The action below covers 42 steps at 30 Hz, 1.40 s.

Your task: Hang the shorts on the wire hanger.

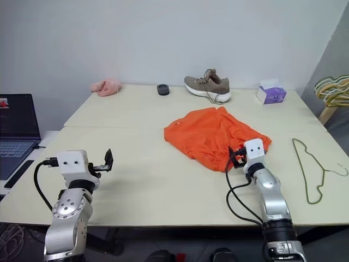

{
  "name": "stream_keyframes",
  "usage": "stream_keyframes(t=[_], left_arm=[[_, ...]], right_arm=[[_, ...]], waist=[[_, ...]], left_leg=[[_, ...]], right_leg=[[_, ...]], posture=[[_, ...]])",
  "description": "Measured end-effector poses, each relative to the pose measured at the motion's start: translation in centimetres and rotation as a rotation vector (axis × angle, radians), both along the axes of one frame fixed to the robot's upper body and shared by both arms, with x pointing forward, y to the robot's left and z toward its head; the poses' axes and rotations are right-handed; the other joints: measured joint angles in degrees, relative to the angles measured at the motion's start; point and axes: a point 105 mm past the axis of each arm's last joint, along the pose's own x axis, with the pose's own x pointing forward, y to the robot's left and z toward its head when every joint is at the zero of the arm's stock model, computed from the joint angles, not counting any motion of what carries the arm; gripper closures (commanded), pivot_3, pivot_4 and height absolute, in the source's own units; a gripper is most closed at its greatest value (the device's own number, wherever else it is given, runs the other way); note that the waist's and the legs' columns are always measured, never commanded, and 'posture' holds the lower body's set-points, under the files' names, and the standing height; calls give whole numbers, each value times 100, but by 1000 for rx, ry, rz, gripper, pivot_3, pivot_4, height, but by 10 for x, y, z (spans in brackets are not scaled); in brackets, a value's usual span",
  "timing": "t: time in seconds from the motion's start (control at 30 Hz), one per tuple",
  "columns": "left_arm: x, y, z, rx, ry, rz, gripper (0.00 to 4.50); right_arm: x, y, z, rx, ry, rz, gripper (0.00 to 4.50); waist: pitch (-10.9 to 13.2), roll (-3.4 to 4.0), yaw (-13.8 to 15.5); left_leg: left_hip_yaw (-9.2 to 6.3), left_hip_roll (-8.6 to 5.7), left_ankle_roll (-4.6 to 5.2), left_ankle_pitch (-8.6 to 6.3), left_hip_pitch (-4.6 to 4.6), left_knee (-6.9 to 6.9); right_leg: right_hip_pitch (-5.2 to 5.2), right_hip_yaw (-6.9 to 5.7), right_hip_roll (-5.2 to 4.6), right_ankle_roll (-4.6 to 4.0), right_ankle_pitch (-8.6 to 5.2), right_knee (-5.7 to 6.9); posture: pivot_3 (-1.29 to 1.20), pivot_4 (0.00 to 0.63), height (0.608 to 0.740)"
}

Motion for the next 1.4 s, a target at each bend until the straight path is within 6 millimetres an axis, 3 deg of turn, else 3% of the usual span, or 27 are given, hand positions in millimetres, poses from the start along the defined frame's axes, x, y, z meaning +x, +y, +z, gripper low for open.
stream_keyframes(t=[0.37,0.67,0.8,0.93,1.07,1.13,1.27,1.4], left_arm=[[1,-2,1,2,-1,-24,0],[5,-9,10,-10,-41,-90,0],[6,-13,14,-11,-61,-125,0],[7,-23,17,-37,-78,-216,0],[8,-34,17,-17,-58,-316,0],[8,-40,16,0,-45,-360,0],[7,-59,13,40,-19,-494,0],[5,-66,10,56,6,-563,0]], right_arm=[[-2,10,1,-9,-3,61,39],[-5,20,13,-74,-47,159,39],[-12,32,25,-132,-83,274,39],[-34,54,33,-227,-77,521,39],[-57,70,20,-398,-3,747,39],[-59,74,8,-471,39,786,39],[-45,80,-6,-549,114,775,39],[-30,82,-15,-582,177,730,39]], waist=[[0,0,-3],[0,0,-9],[0,0,-21],[-1,-1,-35],[-1,-3,-41],[-1,-4,-44],[0,-4,-82],[0,-4,-105]], left_leg=[[1,1,0,0,0,-2],[6,1,0,0,-1,-3],[12,4,0,0,-1,-4],[17,6,0,-1,-1,-5],[21,9,1,-1,3,-4],[26,10,1,-1,5,-3],[34,11,0,0,7,-2],[31,12,0,-1,4,-7]], right_leg=[[-1,0,0,-5,-3,-1],[-3,1,0,-9,-6,-3],[-5,2,0,-9,-6,-4],[-5,2,0,-10,-7,-8],[-5,2,0,-13,-9,-8],[-6,4,-1,-25,-16,-8],[-8,10,-1,-50,-27,-6],[-10,7,-1,-25,-14,-6]], posture=[[75,25,740],[42,14,740],[19,14,740],[0,15,740],[-17,19,740],[-25,19,740],[-27,18,740],[-30,17,740]])
